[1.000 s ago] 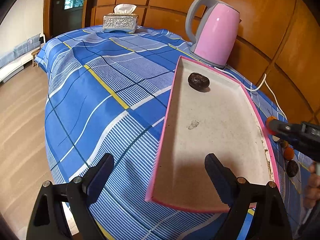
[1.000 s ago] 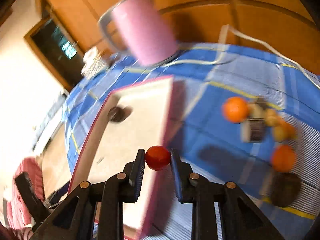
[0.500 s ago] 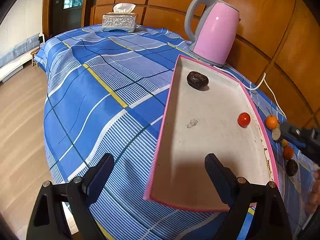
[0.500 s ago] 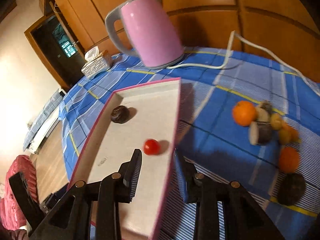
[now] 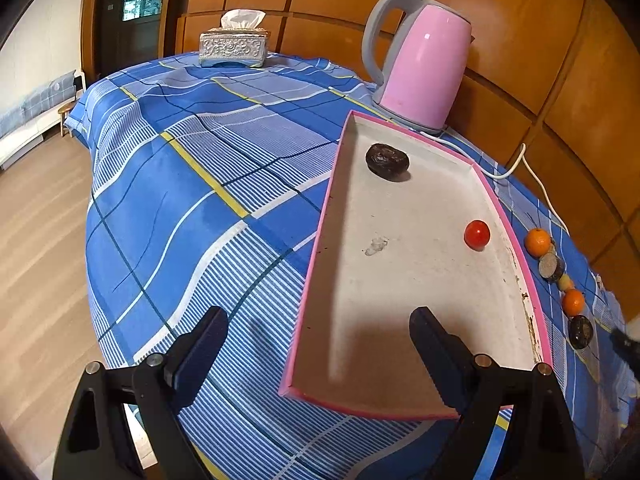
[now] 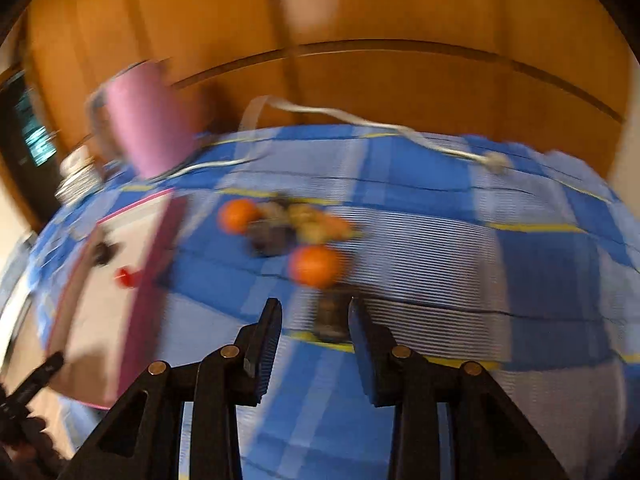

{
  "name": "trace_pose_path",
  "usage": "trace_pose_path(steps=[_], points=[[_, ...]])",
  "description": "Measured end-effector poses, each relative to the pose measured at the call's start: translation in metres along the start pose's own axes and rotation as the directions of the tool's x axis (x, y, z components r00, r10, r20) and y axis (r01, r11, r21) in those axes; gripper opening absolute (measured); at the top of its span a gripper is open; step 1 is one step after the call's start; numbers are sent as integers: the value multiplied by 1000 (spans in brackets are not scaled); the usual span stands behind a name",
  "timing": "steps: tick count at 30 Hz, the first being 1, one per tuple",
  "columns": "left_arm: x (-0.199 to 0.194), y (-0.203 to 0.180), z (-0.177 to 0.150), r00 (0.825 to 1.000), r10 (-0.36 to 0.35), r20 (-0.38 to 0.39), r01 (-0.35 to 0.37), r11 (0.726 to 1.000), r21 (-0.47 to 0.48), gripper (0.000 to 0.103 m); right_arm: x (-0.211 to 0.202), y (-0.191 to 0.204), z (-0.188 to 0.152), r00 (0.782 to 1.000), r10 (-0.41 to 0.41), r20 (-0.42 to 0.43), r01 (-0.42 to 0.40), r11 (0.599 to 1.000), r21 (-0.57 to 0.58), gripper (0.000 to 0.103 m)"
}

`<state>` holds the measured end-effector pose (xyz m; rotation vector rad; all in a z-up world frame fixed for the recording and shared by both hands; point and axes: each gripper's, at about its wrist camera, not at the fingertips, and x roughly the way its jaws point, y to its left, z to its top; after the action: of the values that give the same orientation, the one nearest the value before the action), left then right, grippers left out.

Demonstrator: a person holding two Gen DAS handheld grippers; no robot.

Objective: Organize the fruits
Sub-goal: 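Drop the cherry tomato into the tray and withdraw the right tool, then reach the left tool to the cut log slice and grasp it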

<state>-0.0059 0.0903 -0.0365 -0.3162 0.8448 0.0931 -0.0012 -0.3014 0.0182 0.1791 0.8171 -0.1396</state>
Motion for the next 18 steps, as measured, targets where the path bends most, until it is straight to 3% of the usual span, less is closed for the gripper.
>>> trace_pose_path(steps=[4, 9, 15, 18], points=[[0, -1, -1, 1000, 1, -2, -1, 1000, 1, 93, -6, -53, -7, 988, -152, -5, 152, 982, 109, 35], [-1, -2, -1, 1000, 0, -3, 0, 1000, 7, 93, -9, -108, -18, 946, -321, -36, 320, 916, 241, 35], [-1, -3, -1, 1000, 1, -6, -1, 1000, 8, 93, -7, -128, -29, 880, -471, -61, 466, 833, 299, 35], [-1, -3, -1, 1000, -1, -1, 1, 1000, 11, 93, -1, -135, -36, 864, -496, -87, 496, 809, 317, 35]])
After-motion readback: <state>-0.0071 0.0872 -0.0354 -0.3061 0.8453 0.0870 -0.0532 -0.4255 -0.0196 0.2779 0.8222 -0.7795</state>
